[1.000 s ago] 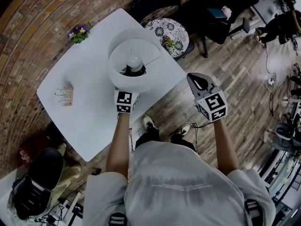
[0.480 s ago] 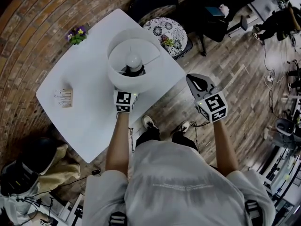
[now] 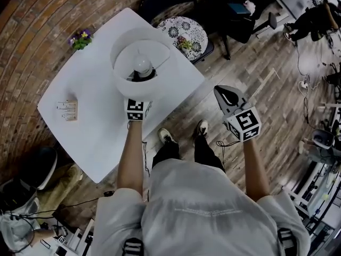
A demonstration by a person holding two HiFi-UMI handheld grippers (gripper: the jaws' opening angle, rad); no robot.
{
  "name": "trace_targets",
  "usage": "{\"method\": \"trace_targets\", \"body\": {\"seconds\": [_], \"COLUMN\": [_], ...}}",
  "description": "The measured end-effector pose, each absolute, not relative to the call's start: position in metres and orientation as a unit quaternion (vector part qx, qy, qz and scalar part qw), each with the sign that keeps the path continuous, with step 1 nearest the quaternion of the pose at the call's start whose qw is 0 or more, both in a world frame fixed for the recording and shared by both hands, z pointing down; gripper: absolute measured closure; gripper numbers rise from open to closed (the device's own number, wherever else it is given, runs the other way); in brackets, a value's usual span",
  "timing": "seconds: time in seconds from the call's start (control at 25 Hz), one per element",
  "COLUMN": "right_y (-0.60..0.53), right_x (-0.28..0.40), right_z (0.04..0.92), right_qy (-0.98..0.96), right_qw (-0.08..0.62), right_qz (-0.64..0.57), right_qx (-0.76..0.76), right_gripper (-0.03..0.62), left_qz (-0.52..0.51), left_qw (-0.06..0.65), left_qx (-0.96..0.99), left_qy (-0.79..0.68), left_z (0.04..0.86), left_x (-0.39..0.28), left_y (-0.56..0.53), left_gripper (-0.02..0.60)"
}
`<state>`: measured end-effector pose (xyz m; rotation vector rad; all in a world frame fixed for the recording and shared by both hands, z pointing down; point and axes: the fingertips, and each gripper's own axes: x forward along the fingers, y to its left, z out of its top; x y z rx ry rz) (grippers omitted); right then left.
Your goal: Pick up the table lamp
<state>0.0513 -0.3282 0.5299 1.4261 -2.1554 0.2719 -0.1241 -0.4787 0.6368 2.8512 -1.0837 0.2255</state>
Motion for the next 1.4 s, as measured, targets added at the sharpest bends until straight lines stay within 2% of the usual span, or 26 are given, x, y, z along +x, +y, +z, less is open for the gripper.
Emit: {"method": "trace_targets", "body": {"seconds": [0.48, 0.8, 1.16, 1.4], "right_y": [-0.339, -0.358, -0.378, -0.390], "right_x": [0.062, 0.075, 0.075, 0.079], "right_z": [0.515, 0.482, 0.447, 0.419], "right_qy": [-0.821, -0.838, -0.865, -0.870], "right_qw": [0.251, 0.203, 0.166, 0.172], "right_qz": [0.088, 0.067, 0.034, -0.007], "right_qx": [0.505, 0.502, 0.472, 0.463], "right_gripper": [0.592, 0.592, 0.591, 0.591], "left_qz": [0.067, 0.093, 0.105, 0.105], "left_qw": [0.085, 0.065, 0.057, 0.042], "left_qx": [0.910, 0.897, 0.906, 0.899], "left_qy": [-0.399, -0.428, -0.407, -0.424], "left_z": [0.607, 0.572, 0.520, 0.473], "left_x": [-0.140, -0.157, -0.143, -0.132], "left_y": [-0.475, -0.466, -0.445, -0.437], "left_gripper": [0.408, 0.408, 0.408, 0.408]}}
